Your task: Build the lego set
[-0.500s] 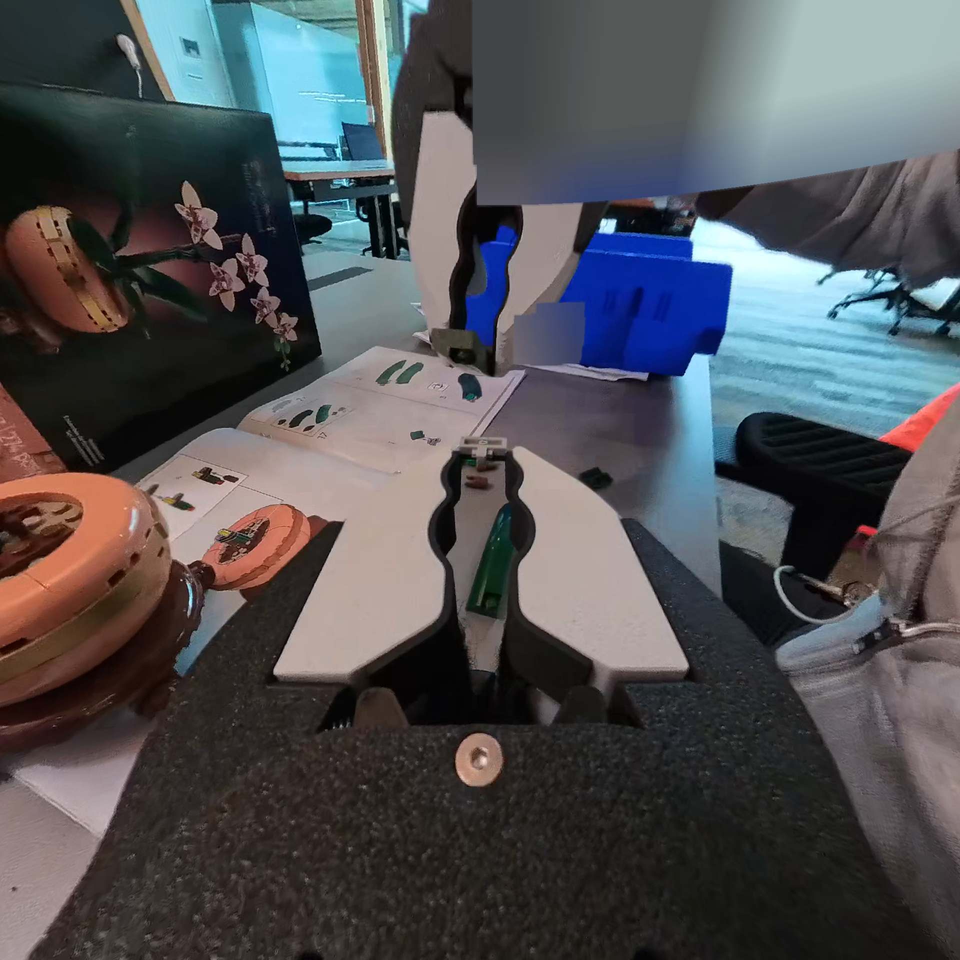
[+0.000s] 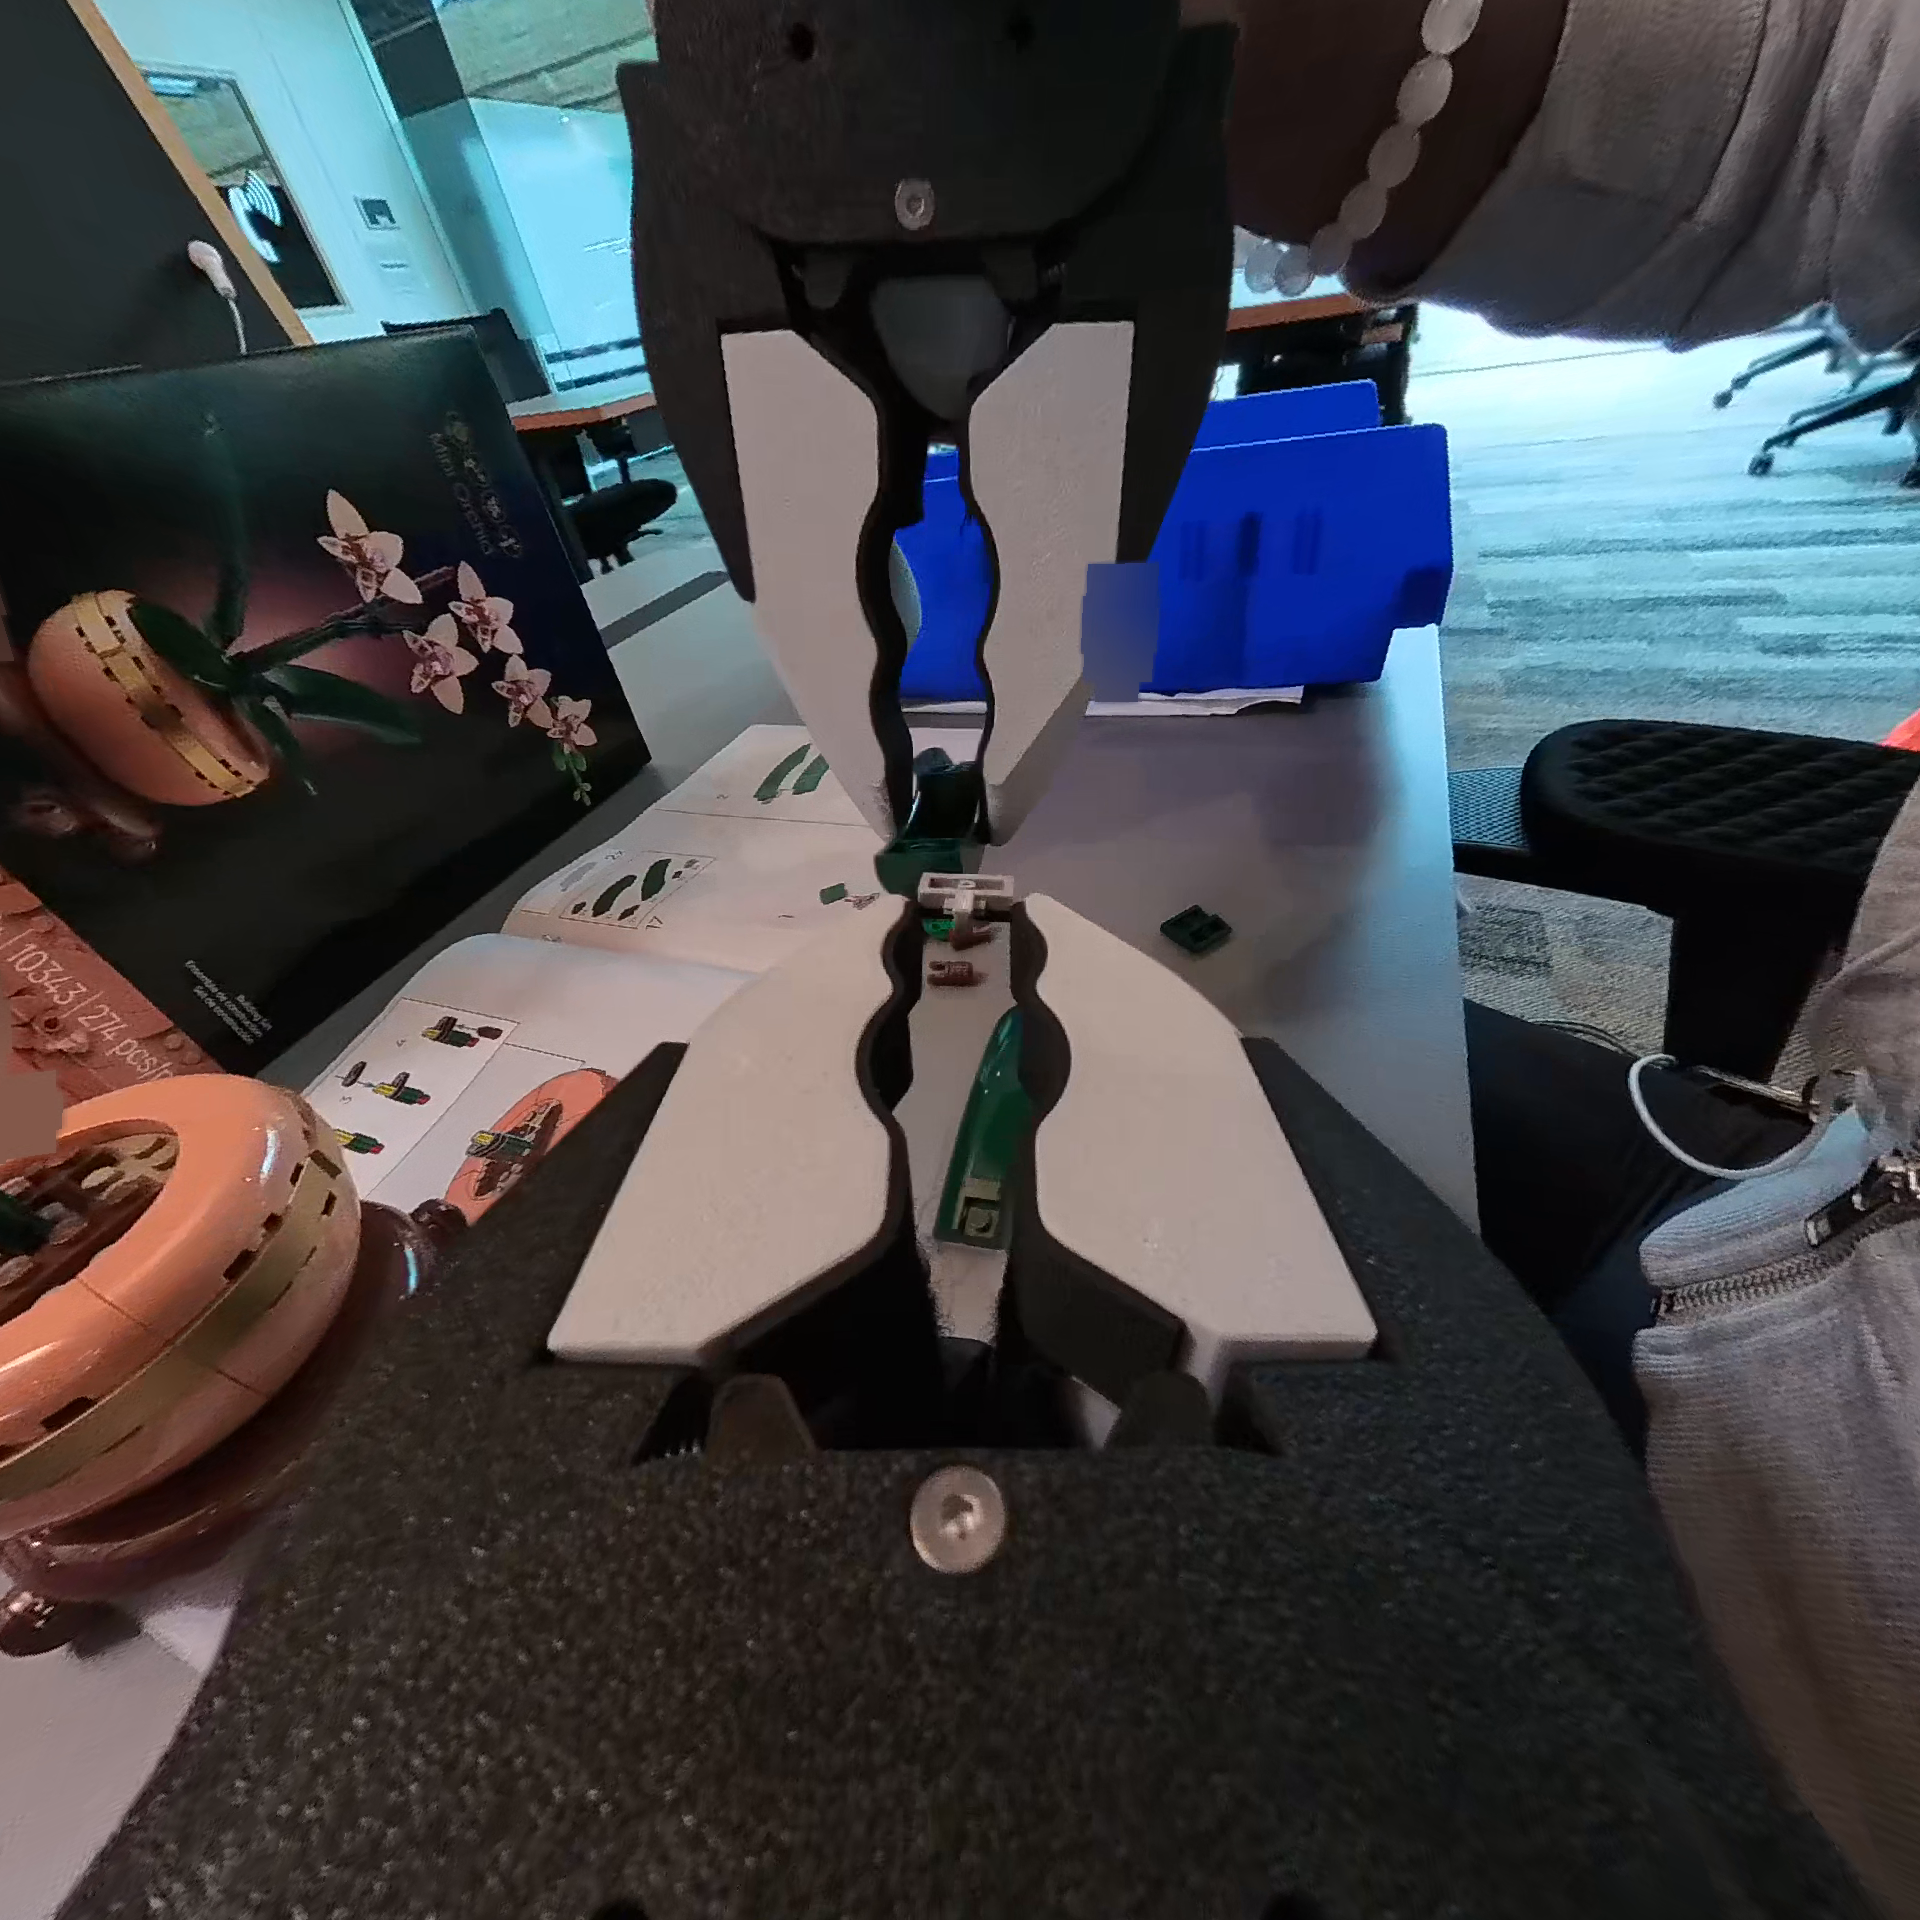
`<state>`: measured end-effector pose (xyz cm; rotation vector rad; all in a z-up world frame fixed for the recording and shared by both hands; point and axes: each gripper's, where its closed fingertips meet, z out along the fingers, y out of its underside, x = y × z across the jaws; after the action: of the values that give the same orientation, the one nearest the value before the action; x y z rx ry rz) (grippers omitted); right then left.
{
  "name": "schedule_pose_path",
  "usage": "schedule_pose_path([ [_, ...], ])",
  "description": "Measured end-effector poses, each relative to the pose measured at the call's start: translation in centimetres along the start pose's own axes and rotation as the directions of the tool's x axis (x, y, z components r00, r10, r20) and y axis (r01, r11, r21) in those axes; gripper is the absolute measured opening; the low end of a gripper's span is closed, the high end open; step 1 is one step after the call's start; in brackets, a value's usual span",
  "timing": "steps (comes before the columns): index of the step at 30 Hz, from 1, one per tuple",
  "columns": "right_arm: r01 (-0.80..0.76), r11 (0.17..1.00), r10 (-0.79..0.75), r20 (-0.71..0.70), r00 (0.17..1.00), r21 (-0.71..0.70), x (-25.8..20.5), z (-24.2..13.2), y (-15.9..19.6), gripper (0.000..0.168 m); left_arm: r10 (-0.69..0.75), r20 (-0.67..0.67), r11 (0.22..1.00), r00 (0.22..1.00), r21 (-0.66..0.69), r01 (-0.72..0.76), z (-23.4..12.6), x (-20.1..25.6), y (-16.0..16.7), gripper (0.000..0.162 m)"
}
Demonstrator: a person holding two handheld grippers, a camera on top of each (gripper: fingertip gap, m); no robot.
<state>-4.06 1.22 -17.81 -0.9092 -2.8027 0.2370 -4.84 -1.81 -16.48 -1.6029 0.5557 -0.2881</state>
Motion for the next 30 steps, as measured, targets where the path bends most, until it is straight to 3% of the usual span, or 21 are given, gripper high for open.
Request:
schedule_pose_path([
  [6,0.063,0.996,-0.063,-0.004,0.998,-0.056,-0.1,0.1,0.1,0.016,-0.049,-0.036,0.999,0.998,0.006,0.049,0.0,0.3,0.1,0.015],
  [15,0.041,0.991,-0.034,0.054,0.998,-0.131,-0.2,0.8,0.7,0.016,-0.121,-0.046,0.992,0.992,-0.047,0.119,0.3,0.4,0.8,0.015],
  [30,0.066,0.964,-0.05,0.069,0.996,-0.259,-0.3,1.8,1.3,0.016,-0.094,-0.018,0.989,0.995,-0.119,0.091,0.7,0.5,1.7,0.015],
])
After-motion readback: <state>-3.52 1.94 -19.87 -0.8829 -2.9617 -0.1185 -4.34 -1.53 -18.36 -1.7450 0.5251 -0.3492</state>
